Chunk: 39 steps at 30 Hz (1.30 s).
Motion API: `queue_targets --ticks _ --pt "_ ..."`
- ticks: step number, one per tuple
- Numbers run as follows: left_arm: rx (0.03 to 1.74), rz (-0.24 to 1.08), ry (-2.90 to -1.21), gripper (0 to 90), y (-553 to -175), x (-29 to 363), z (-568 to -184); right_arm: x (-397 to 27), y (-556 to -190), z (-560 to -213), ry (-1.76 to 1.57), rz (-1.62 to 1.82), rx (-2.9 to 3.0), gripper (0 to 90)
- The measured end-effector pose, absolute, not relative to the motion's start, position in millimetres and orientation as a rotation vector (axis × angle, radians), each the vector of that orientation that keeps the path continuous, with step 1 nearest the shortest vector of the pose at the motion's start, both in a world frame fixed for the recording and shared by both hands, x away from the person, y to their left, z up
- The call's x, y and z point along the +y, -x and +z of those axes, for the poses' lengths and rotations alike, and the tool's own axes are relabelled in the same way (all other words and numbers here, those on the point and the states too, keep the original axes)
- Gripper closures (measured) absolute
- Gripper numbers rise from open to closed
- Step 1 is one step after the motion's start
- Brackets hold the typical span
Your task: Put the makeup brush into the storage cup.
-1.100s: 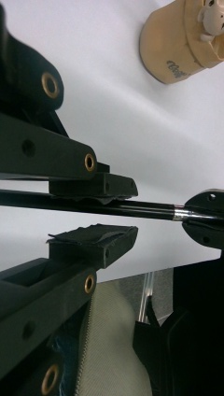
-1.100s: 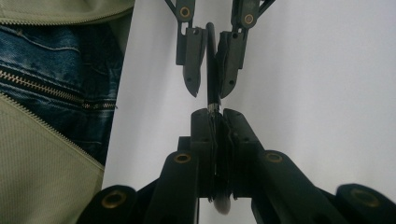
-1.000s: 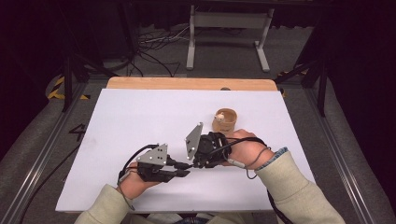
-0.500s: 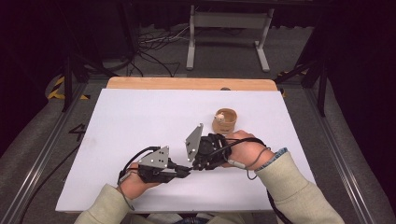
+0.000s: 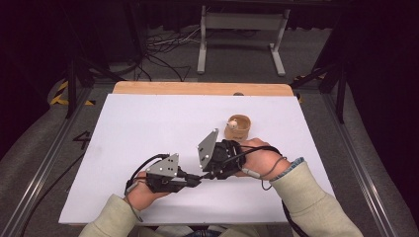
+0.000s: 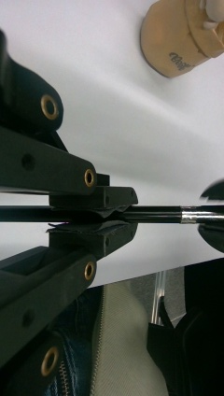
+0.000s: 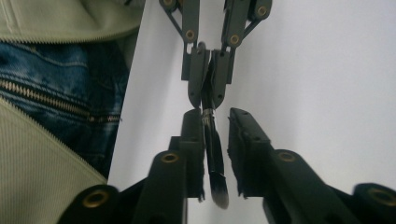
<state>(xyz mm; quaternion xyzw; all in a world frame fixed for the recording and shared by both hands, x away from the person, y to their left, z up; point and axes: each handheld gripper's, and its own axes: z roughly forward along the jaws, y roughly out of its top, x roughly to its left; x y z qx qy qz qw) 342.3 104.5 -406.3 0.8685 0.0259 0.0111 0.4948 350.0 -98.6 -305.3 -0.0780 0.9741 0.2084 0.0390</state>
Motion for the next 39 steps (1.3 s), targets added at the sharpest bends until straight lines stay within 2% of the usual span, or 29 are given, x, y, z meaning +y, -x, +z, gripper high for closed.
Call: queue_targets --ticks 4,14,19,26,39 --pt "0.073 0.024 -2.089 83.4 -343.3 106.8 -405.9 -105.7 -349.6 -301.6 0.187 0.734 2.951 59.7" --pt "0.105 0.05 -2.042 83.4 -343.4 110.4 -404.0 -147.9 -350.9 -291.7 -0.003 1.119 2.775 47.6" --pt "0.127 0.066 -2.018 83.4 -344.6 113.6 -403.5 -165.8 -347.8 -293.4 -0.08 1.215 2.685 45.3" --pt "0.162 0.095 -1.96 83.5 -345.2 115.9 -400.2 -190.4 -343.5 -304.9 -0.216 1.38 2.547 36.1" --pt "0.191 0.118 -1.827 83.4 -349.0 109.3 -394.9 -205.2 -343.1 -340.6 -0.3 1.578 2.385 33.7"
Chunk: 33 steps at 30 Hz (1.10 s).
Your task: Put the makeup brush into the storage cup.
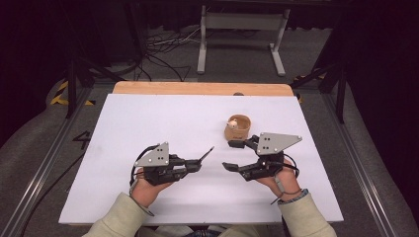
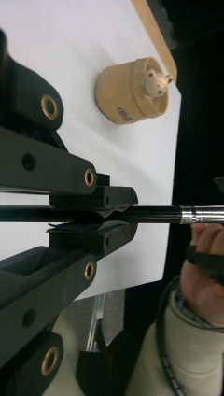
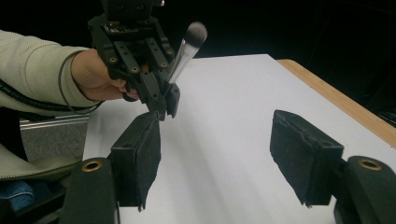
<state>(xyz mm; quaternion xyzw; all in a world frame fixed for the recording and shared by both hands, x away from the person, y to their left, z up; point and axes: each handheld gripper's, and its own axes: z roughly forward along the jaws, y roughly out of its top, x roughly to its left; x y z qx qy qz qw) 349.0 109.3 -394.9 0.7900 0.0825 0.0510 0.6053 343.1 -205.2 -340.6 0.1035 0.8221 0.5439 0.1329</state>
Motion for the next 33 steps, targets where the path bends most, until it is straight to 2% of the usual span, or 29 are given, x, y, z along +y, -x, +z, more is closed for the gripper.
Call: queue_targets --ticks 15,33 --pt "0.189 0.172 -1.748 83.2 -355.1 99.2 -399.7 -206.0 -345.3 -361.1 -0.315 1.726 2.257 30.2" --pt "0.231 0.185 -1.74 83.0 -355.4 88.8 -406.7 -193.4 -348.7 -367.4 -0.358 1.777 2.215 34.1"
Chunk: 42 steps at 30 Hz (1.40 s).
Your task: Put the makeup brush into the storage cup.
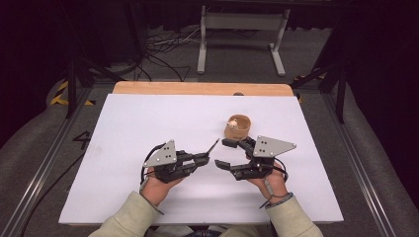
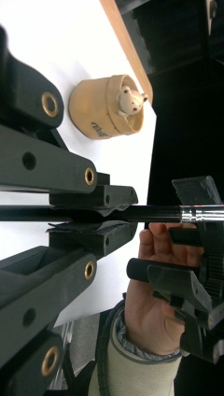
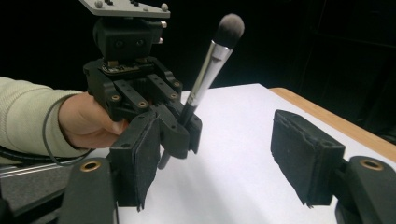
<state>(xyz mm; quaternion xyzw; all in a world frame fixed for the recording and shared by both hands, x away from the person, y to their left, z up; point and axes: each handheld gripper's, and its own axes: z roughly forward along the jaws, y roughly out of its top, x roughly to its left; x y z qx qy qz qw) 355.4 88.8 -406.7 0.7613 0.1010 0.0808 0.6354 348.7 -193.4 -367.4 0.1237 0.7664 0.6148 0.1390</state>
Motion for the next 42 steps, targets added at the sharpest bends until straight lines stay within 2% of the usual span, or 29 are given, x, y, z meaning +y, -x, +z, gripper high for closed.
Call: queue_targets --ticks 6,18,32,42 --pt "0.229 0.174 -1.749 83.0 -354.8 85.8 -408.2 -189.5 -351.1 -368.2 -0.373 1.796 2.217 42.7" --pt "0.209 0.175 -1.763 82.9 -352.9 82.1 -409.0 -181.6 -351.5 -367.0 -0.357 1.844 2.233 53.7" --pt "0.198 0.176 -1.768 82.9 -352.2 81.2 -409.9 -178.6 -349.9 -366.7 -0.35 1.846 2.242 73.9" --pt "0.191 0.179 -1.776 82.9 -352.4 80.5 -411.4 -177.9 -350.0 -366.2 -0.365 1.85 2.277 78.7"
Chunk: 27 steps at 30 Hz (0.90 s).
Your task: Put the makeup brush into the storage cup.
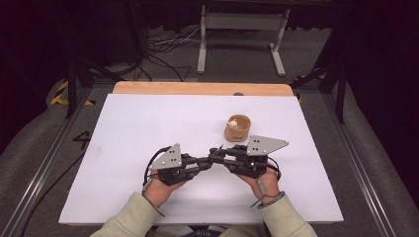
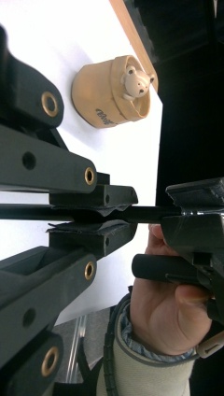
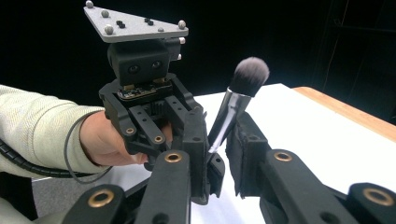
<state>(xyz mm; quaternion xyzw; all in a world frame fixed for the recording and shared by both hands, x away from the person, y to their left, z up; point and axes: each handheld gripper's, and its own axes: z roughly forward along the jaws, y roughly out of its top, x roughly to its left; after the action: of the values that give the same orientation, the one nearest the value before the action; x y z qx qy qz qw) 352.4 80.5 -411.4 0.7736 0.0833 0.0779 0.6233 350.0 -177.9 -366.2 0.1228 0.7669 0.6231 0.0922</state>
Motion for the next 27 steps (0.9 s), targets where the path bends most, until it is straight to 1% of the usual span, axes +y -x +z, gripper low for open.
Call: queue_targets --ticks 7,15,16,17,18,22,24,27 --pt "0.191 0.178 -1.783 81.4 -352.5 80.7 -412.1 -176.7 -349.1 -364.9 -0.366 1.848 2.312 82.9" --pt "0.174 0.166 -1.774 80.6 -352.1 80.8 -411.3 -176.7 -347.3 -361.9 -0.372 1.864 2.331 83.5" --pt "0.173 0.158 -1.77 78.2 -352.3 81.0 -411.4 -176.8 -346.9 -361.5 -0.373 1.863 2.332 83.6" --pt "0.175 0.151 -1.768 72.5 -352.8 81.2 -411.1 -176.9 -346.7 -361.1 -0.371 1.863 2.333 83.6" --pt "0.183 0.14 -1.764 64.4 -353.3 81.3 -410.9 -177.1 -346.4 -360.5 -0.369 1.861 2.332 83.6" --pt "0.193 0.149 -1.757 47.2 -354.0 82.6 -409.3 -178.6 -345.4 -357.0 -0.369 1.858 2.325 83.6" --pt "0.201 0.155 -1.759 42.3 -354.0 84.2 -408.4 -180.0 -345.7 -355.2 -0.376 1.858 2.322 83.6" --pt "0.219 0.164 -1.76 38.3 -354.5 86.8 -407.8 -182.5 -346.4 -352.2 -0.388 1.848 2.319 83.6"
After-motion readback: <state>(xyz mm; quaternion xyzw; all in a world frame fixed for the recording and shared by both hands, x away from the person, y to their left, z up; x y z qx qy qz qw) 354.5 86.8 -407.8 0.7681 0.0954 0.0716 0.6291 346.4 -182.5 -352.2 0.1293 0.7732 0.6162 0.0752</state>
